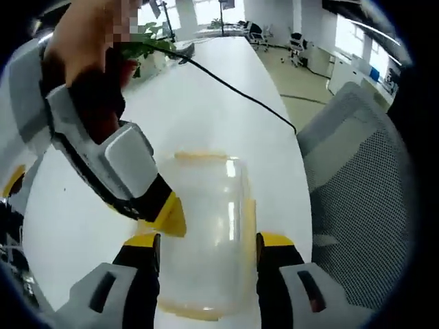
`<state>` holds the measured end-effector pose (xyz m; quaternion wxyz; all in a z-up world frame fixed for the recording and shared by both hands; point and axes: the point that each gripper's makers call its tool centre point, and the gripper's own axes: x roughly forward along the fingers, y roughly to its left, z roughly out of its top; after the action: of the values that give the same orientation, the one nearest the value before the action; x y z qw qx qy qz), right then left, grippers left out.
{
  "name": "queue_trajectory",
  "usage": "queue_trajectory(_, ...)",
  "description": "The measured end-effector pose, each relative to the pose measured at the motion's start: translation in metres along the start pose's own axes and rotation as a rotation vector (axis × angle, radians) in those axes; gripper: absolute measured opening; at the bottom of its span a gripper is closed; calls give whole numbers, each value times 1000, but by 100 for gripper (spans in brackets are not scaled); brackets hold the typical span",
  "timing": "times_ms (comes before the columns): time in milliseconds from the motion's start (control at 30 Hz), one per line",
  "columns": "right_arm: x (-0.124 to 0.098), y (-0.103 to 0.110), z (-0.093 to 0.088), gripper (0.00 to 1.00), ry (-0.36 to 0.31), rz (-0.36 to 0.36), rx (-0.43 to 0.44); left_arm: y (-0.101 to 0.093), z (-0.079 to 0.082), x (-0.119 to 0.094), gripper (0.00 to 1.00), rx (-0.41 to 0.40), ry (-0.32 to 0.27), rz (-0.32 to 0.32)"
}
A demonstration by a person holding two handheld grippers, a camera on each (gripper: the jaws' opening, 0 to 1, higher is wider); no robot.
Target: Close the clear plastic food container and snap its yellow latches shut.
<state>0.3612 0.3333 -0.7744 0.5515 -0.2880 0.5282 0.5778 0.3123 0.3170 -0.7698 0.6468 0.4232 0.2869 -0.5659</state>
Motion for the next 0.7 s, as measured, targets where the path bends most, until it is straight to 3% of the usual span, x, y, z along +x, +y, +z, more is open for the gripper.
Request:
queue_trajectory(67,0,1,1,36,8,1,-14,-1,-2,3,64,60,19,24)
queue_trajectory(200,0,3,1,35,18,-4,-82,0,-1,3,63,8,18,44)
queue_trajectory(500,0,1,-1,33,5,-14,-66,-1,0,4,60,-26,-23,52)
queue_trajectory(600,0,1,-3,30,52,-7,-84,-3,-1,4,57,-26,-29,53)
queue_trajectory(700,3,2,6,29,46,-25,-66,-1,-1,4,56,-34,-24,59)
